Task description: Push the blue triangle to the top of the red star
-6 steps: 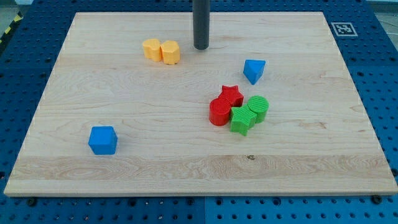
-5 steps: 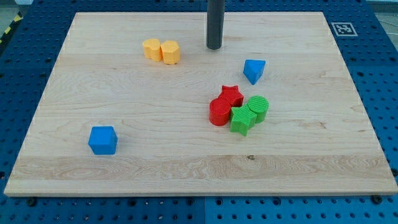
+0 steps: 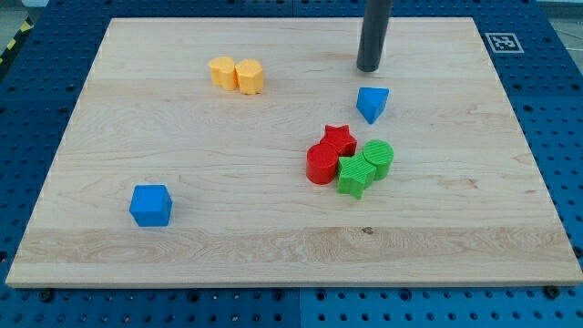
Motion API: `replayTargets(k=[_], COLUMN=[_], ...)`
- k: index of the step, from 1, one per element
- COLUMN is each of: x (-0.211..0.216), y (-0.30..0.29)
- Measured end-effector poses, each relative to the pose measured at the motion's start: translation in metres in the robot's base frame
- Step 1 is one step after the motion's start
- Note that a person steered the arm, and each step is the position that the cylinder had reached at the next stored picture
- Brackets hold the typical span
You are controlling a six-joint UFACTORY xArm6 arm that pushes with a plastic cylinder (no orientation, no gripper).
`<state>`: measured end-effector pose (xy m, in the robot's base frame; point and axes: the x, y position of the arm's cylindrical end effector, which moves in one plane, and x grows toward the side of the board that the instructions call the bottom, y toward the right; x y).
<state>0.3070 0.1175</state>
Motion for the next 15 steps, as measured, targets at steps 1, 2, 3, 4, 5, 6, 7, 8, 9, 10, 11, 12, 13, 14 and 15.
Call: replayTargets(k=[1,2,3,4,5,6,7,8,9,10,11,12,13,14,15], x=[0.0,0.0,0.0,0.004,0.023,0.044,0.068,0.087,0.106,0.115,0.115,0.114,0.106,0.093,0.091], y=[0.023,0.048,0.073,0.096,0.113,0.118,0.118,0.118,0.118,0.11,0.082,0.064,0.048,0.039,0.039])
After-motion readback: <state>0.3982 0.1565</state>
